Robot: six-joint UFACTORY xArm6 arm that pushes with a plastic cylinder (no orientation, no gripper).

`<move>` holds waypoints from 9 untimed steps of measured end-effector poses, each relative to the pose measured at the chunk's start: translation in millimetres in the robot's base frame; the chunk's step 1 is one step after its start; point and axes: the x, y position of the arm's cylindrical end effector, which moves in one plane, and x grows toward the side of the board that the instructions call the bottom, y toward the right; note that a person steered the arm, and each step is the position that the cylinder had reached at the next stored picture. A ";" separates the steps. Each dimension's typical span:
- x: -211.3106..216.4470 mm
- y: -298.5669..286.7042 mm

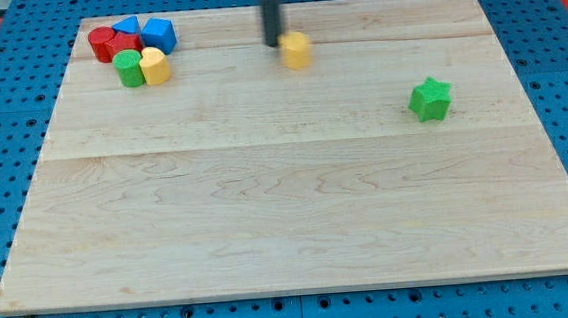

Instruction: Separate the hexagon from the green star

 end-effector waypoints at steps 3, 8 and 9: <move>42.0 122.6; 84.7 53.7; 73.5 7.8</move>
